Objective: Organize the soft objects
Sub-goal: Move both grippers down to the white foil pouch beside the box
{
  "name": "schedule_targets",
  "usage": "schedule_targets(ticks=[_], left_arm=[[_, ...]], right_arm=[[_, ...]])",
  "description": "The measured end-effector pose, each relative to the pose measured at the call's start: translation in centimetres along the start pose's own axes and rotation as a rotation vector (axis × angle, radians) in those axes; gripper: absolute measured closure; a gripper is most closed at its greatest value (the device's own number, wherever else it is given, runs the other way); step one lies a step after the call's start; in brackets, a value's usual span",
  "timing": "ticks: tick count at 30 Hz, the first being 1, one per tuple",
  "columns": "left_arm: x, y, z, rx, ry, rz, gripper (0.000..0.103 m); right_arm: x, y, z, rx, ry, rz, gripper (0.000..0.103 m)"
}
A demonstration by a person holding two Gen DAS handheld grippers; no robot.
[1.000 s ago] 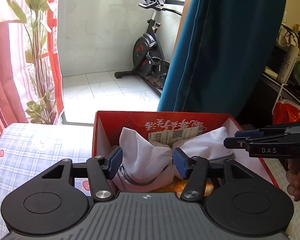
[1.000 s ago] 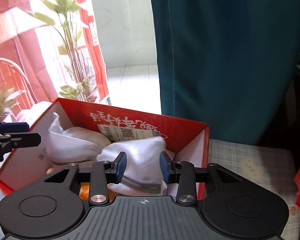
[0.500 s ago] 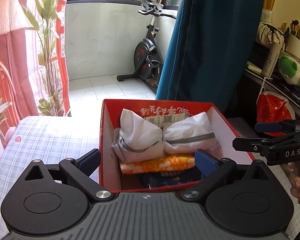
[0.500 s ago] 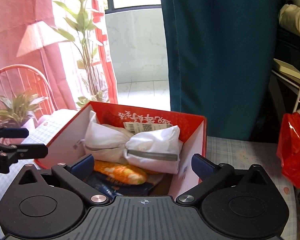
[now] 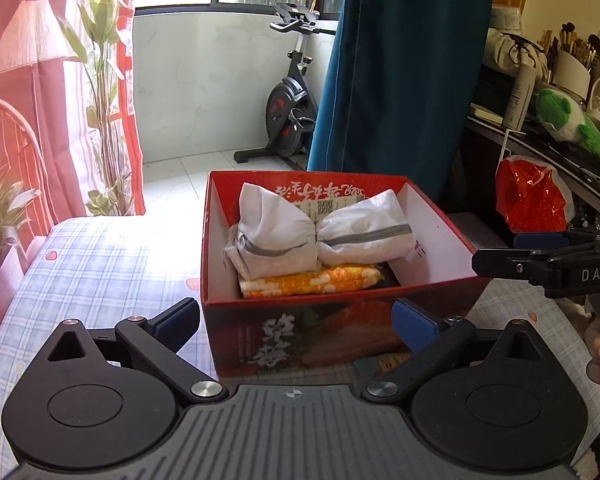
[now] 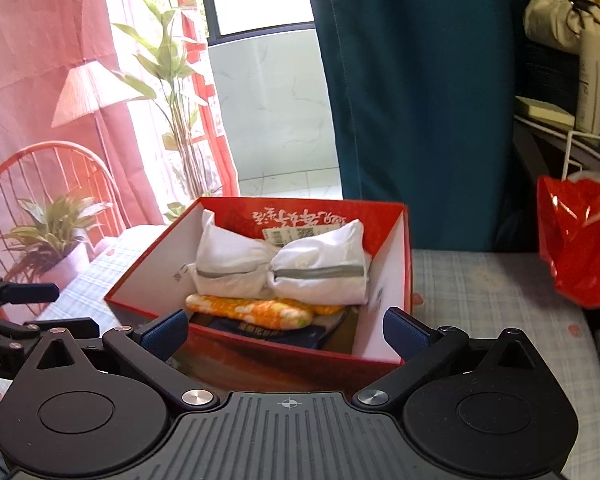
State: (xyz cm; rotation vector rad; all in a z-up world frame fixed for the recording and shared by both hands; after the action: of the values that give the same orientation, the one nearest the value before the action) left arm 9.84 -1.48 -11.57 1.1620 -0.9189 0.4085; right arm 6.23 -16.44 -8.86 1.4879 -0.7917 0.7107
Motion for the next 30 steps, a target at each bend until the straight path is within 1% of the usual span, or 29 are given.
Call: schedule_targets(ticks=[5,8,13,19,24,27,29,30], left_arm=[[-1.9,1.1,0.0,0.004,0.006,-0.005,0.0],[-3.0,1.4,-0.1,-0.002,0.017,-0.014,0.0],[-4.8,1.8,-0.1,-0.023,0.02,-0.033,0.0],[-7.0,2.4,-0.1,-0.026,0.032,-0.056,0.0],[-8.9,2.6,-0.2,-0.031,0.047,-0.091,0.0],[-10.1,2.4,-0.2,-0.04,0.061,-0.118,0.0],[-10.8,2.3,-0.2,-0.051,0.074,-0.129,0.001],[-11.1,2.2,-0.1,-0.059,0.078,-0.133,0.002]], right_arm=[[-1.5,1.4,-0.3,0.0,-0.005,0.023,0.0],[-2.5,2.0,-0.3,-0.014,-0.01,0.03,0.0],[-4.8,3.0,-0.6,-0.028,0.01,0.044,0.0],[-7.8,3.8,-0.9,-0.031,0.014,0.044,0.0],[-10.4,3.5,-1.5,-0.025,0.026,-0.008,0.001],[-11.9,3.3,-2.1,0.001,0.024,-0.043,0.001],[-12.7,3.1,-2.4,0.018,0.024,-0.063,0.003],[-13.0,3.1,-2.6,0.02,0.028,-0.072,0.007]])
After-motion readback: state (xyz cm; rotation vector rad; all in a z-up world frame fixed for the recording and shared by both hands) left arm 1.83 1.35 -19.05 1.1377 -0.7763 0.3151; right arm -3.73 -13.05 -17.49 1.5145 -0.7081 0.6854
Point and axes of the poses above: each gripper's, at about its wrist camera, not at the fingertips, and y roughly against the way its jaws point, z to its right, x to its top, the point moved 3 cm from there along -y, roughly the way its jaws point, and after that the axes turned 3 degrees about -x, right-handed, at the moved point
